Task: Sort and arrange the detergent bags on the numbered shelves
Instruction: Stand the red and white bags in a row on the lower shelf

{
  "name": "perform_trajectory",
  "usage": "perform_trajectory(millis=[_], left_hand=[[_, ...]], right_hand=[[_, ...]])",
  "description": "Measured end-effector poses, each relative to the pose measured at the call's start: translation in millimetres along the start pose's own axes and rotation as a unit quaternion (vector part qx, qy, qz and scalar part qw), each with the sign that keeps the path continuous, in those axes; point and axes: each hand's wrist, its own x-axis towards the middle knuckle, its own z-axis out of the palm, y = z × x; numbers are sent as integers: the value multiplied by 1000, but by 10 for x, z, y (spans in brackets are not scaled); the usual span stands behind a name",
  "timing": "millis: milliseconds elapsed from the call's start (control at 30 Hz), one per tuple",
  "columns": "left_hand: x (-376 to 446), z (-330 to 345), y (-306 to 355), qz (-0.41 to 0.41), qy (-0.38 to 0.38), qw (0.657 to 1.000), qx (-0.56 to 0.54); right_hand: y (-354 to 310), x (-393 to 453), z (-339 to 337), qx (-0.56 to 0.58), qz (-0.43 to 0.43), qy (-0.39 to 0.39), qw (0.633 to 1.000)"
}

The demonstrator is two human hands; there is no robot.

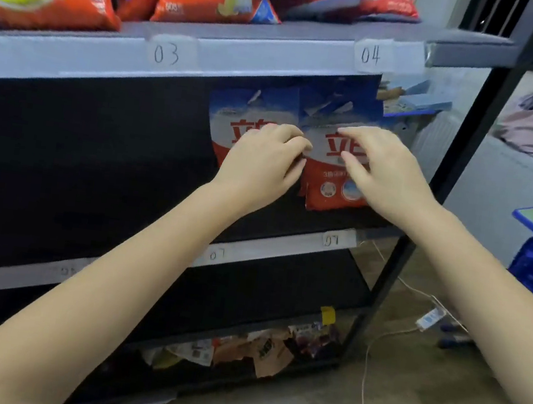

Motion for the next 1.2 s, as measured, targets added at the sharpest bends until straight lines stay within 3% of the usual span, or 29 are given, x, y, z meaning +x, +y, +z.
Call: perform_trajectory(millis=[100, 233, 533, 667, 733, 833, 933, 1067, 1200], left_hand=[[372, -359, -75, 39, 78, 996, 19], [933, -674, -284, 24, 115, 992, 55], [2288, -394, -785, -128, -15, 989, 69], [2786, -339, -840, -149, -27, 984, 97], [2946, -306, -862, -157, -10, 982, 109], [3043, -175, -908, -161, 7, 976, 143], [3034, -91, -920, -156, 15, 979, 133], [3003, -85, -901, -164, 12, 983, 83], [2957, -107, -920, -181, 37, 981, 59]], right_hand=[[28, 357, -440, -9, -21, 51, 998], [166, 918, -771, -14, -25, 85, 996], [792, 2217, -811, 8, 110, -29, 993], [998, 2859, -713, 115, 157, -78, 978], [1024, 3111, -607, 246, 197, -107, 943], [1035, 3341, -450, 333, 239, -144, 901], [1041, 3526, -290, 391, 248, -96, 881], [1068, 3644, -100, 402, 235, -8, 885], [1083, 3652, -70, 402, 231, 24, 885]])
